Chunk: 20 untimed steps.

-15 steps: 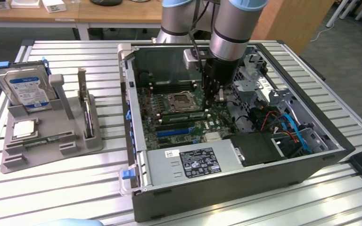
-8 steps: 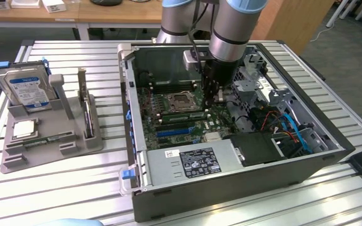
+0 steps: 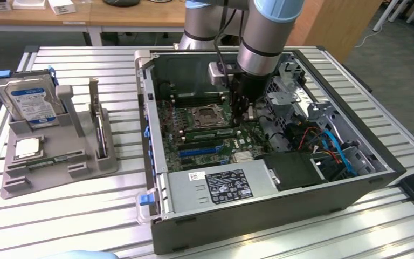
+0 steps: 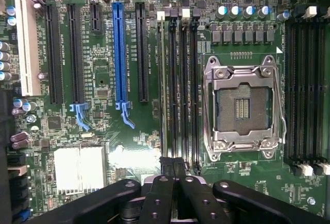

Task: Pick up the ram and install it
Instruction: 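Press down the ram until it locks into place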

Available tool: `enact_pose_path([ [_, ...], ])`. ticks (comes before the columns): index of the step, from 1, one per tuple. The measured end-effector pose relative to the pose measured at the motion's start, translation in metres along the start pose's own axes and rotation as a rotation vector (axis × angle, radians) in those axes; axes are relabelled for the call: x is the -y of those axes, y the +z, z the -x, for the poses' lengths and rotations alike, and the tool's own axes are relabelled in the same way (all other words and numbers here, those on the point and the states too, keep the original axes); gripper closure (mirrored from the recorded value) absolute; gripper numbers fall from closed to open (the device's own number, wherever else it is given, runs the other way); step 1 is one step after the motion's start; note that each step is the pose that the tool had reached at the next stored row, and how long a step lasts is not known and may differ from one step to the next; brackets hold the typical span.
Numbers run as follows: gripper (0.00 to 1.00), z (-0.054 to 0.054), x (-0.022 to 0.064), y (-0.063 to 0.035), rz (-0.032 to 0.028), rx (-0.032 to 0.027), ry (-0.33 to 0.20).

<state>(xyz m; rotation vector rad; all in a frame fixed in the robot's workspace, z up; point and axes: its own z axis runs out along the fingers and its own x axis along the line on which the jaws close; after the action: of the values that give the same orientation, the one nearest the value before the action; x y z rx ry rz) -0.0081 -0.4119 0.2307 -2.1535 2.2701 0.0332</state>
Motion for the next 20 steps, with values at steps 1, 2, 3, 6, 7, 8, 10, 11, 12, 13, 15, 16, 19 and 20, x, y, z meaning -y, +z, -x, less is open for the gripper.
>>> enact_pose_path([
  [1, 0.90, 0.000, 0.0000, 0.0010, -0.0001, 0.0000, 0.000],
  [2, 0.90, 0.000, 0.0000, 0.0019, 0.0000, 0.0000, 0.000],
  [3, 0.90, 0.000, 0.0000, 0.0028, 0.0000, -0.0001, 0.000],
  [6, 0.90, 0.000, 0.0000, 0.0052, 0.0000, -0.0003, 0.000],
  [7, 0.90, 0.000, 0.0000, 0.0059, 0.0000, -0.0006, 0.000],
  [8, 0.90, 0.000, 0.0000, 0.0066, 0.0000, -0.0006, 0.000],
  [10, 0.90, 0.000, 0.0000, 0.0080, 0.0002, -0.0007, 0.000],
  [11, 0.90, 0.000, 0.0000, 0.0084, 0.0002, -0.0008, 0.000],
  [12, 0.90, 0.000, 0.0000, 0.0085, 0.0002, -0.0006, 0.000],
  [13, 0.90, 0.000, 0.0001, 0.0085, 0.0006, -0.0004, 0.000],
  [15, 0.90, 0.001, 0.0006, 0.0060, 0.0077, 0.0020, 0.000],
  [16, 0.90, 0.001, 0.0008, 0.0027, 0.0144, 0.0003, 0.000],
  [19, 0.90, 0.001, 0.0011, -0.0050, 0.0289, -0.0016, 0.001],
  [20, 0.90, 0.001, 0.0011, -0.0059, 0.0304, -0.0015, 0.001],
])
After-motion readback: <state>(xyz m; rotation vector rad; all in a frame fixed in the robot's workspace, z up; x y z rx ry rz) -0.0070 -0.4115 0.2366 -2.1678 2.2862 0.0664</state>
